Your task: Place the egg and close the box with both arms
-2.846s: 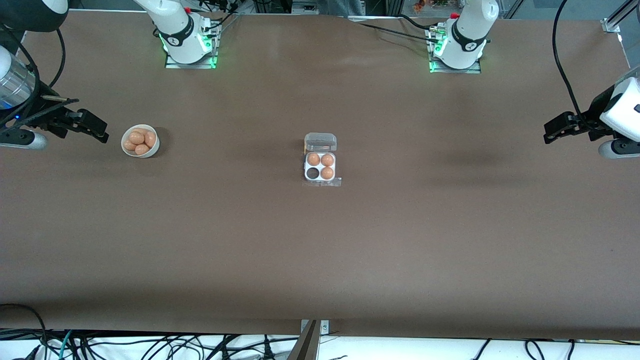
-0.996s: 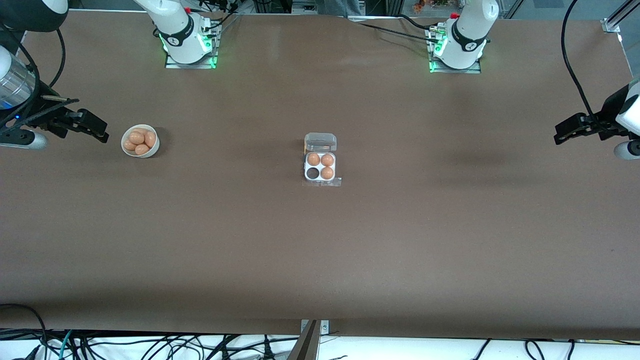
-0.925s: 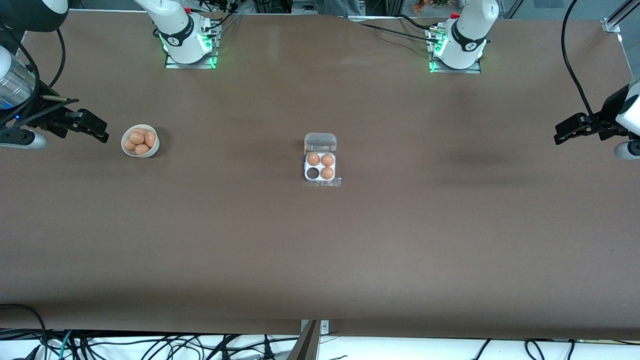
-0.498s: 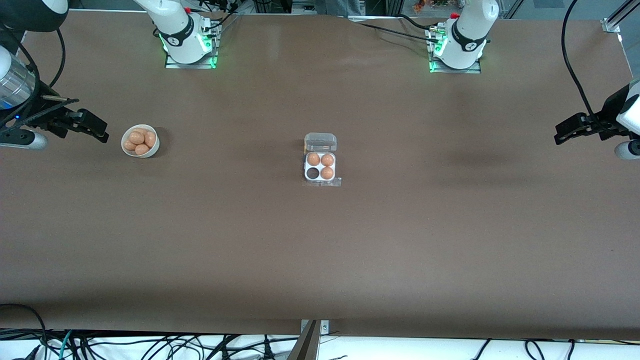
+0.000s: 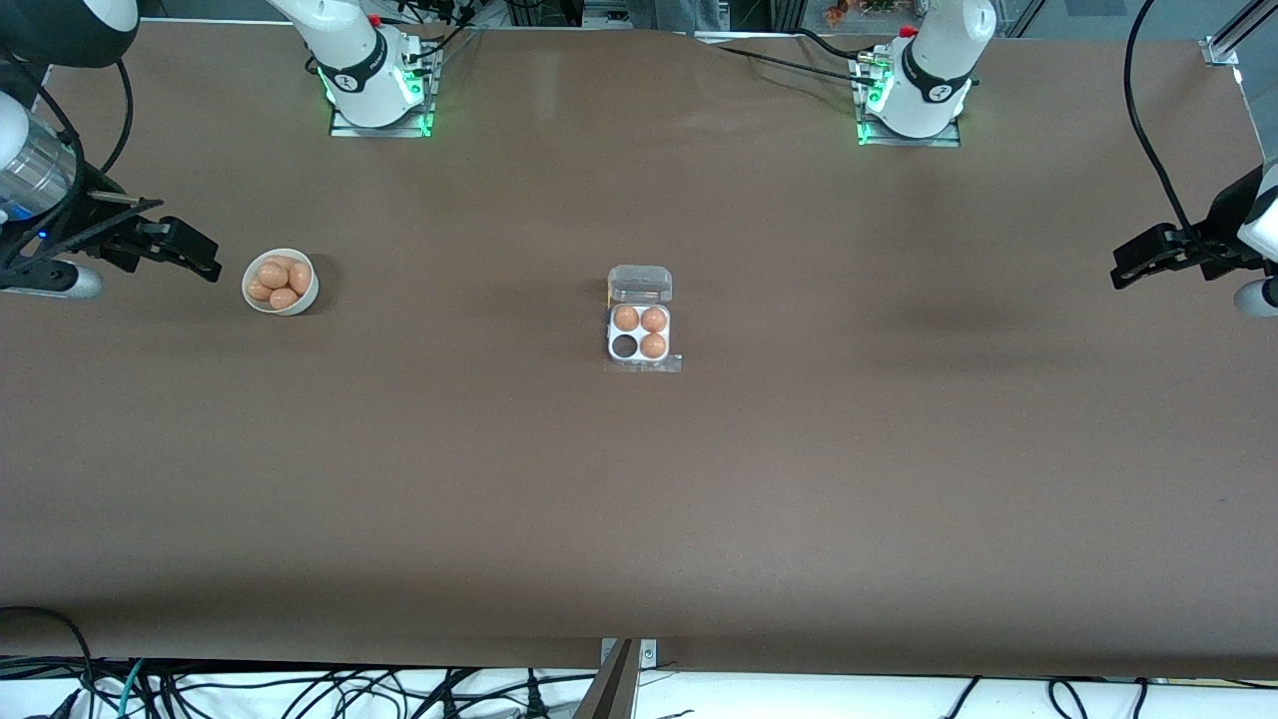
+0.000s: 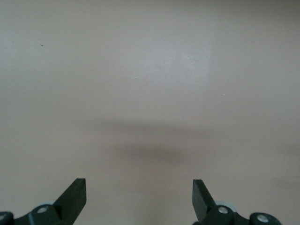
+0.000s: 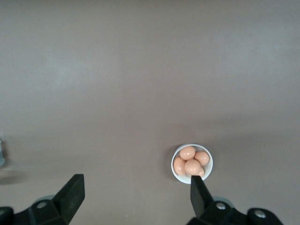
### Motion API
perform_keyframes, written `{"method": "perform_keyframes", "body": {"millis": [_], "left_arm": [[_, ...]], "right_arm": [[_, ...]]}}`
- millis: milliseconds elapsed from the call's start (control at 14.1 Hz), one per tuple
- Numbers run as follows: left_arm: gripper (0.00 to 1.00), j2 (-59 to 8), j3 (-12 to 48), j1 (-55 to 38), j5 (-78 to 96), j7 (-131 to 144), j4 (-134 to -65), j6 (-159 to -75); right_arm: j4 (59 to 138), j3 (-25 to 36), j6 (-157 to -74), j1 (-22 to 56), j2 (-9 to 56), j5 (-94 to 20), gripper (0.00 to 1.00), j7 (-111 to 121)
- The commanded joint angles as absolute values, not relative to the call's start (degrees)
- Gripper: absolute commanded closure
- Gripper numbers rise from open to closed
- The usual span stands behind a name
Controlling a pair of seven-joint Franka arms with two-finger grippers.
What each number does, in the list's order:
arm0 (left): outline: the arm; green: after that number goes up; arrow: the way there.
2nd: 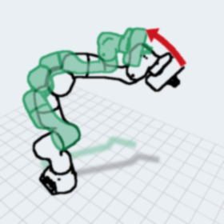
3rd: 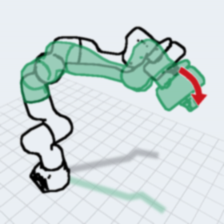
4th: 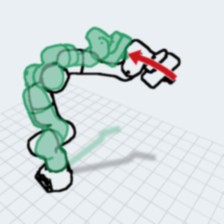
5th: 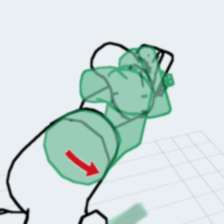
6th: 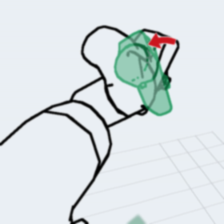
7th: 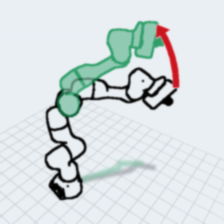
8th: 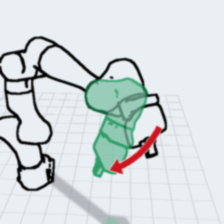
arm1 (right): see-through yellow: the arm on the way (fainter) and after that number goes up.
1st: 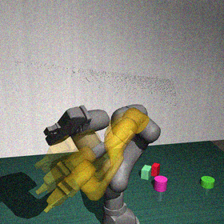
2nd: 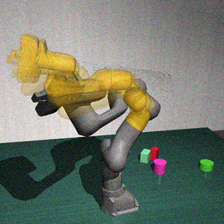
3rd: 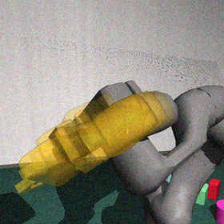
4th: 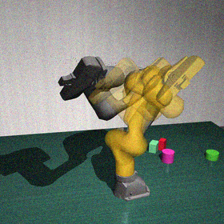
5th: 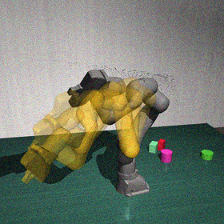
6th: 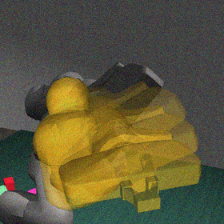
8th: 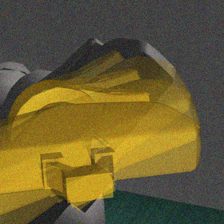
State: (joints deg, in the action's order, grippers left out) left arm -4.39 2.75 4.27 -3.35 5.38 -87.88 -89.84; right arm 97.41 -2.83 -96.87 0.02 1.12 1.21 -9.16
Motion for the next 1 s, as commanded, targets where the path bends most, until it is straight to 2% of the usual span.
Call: {"method": "perform_keyframes", "body": {"millis": [0,213,711,925], "left_arm": [[0.0,-5.19,2.99,4.66,-2.81,4.48,-85.69,-88.68],[0.0,-5.19,2.99,4.75,-2.72,4.48,-85.69,-88.68],[0.0,-5.27,2.99,4.66,-2.72,4.66,-85.69,-88.68],[0.0,-5.27,2.99,4.66,-2.72,4.48,-85.69,-88.68]], "right_arm": [[97.64,-3.34,-93.01,-0.96,3.59,2.29,0.0,-8.61],[101.66,-1.59,-94.03,-1.14,5.54,3.59,0.0,-8.53],[128.64,-1.23,-115.55,-1.23,-4.65,7.82,0.0,-8.09],[135.94,2.27,-124.77,-1.23,-3.96,8.79,0.0,-3.37]]}}
